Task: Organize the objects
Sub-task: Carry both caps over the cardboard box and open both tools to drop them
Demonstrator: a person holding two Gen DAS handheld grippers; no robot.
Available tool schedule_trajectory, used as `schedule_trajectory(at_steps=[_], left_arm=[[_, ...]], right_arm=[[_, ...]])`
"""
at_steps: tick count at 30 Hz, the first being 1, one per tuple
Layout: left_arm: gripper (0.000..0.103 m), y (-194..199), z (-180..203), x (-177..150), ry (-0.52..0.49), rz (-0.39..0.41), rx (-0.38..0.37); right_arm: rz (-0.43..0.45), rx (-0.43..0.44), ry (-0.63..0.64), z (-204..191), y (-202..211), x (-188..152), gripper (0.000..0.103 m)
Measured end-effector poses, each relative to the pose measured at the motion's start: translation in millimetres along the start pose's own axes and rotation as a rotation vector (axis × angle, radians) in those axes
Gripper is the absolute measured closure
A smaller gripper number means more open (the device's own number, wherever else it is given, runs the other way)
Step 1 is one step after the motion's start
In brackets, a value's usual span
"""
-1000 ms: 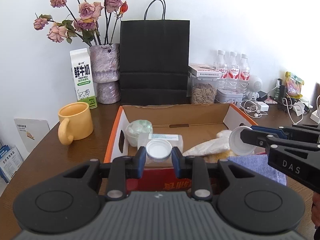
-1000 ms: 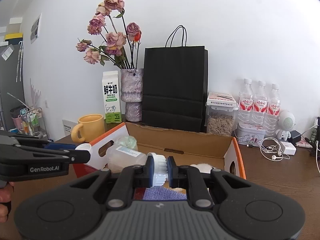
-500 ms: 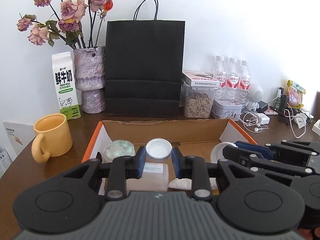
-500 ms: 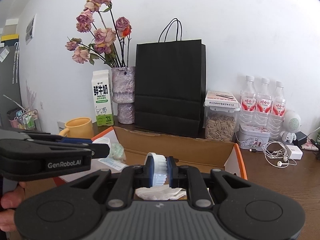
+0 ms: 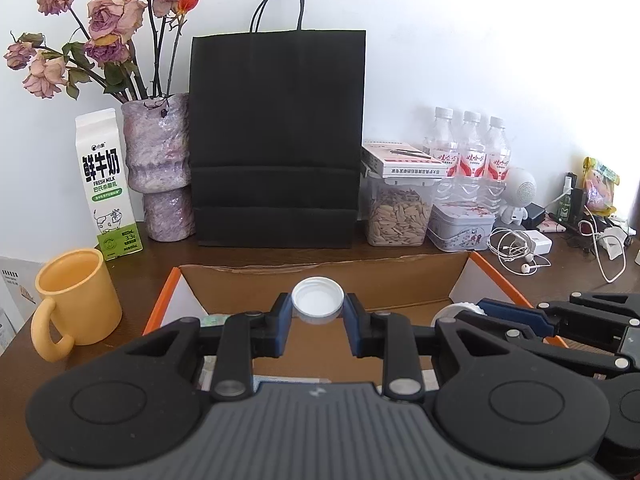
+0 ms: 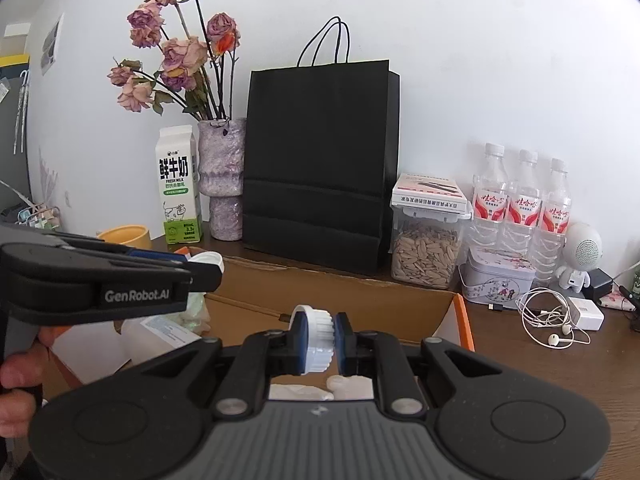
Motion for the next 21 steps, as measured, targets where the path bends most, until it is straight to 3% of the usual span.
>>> schedule_trajectory(at_steps=[3,5,6,7,8,9,10,11,12,21], left_arm=[[0.074,-4,-1,-1,-0.01,-0.008,0.005],[0.065,-5,-1,-4,-0.022,-0.016,0.018],[0.053,-5,-2,-4,-0.019,-0.018,0.025],[0.038,-5,-4,-4,-0.011,-0.019,0.034],[0.018,-5,-8,-3,-0.002,-0.02,0.045],[0.007,-5,-11,-2,0.01,-0.017,0.059],[0.0,-4,-14,-1,0.023,-0.01,0.078],[0.0,-4,-17,0,0.03,-0.006,0.093],[0.0,-4,-18,0,0.033,-0.011,0.092],[0.0,-5,-14,-3,0.023,-0.025,0.081]], right_arm=[[-0.012,-0.001,0.002,1,-4,-2,0.09],[-0.019,-0.005,0.002,1,-4,-4,0.088],[-0.024,-0.008,0.004,1,-5,-5,0.085],[-0.028,-0.012,0.003,2,-5,-6,0.072],[-0.029,-0.018,0.001,2,-5,-7,0.052],[-0.031,-0.031,0.003,3,-5,-8,0.04],[-0.032,-0.044,0.008,4,-5,-8,0.021],[-0.028,-0.057,0.014,4,-5,-8,0.01],[-0.023,-0.064,0.017,3,-5,-8,0.008],[-0.03,-0.057,0.019,2,-6,-8,0.007]])
Point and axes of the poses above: each gripper's, at about its wrist camera, not at the fingertips, and y roughly against the way its jaws point, z to its right, x to its top, the point moved 6 cm from there along -y, roughly the way its jaws point, and after that the axes turned 7 degrees about x, right-handed, at the moved point
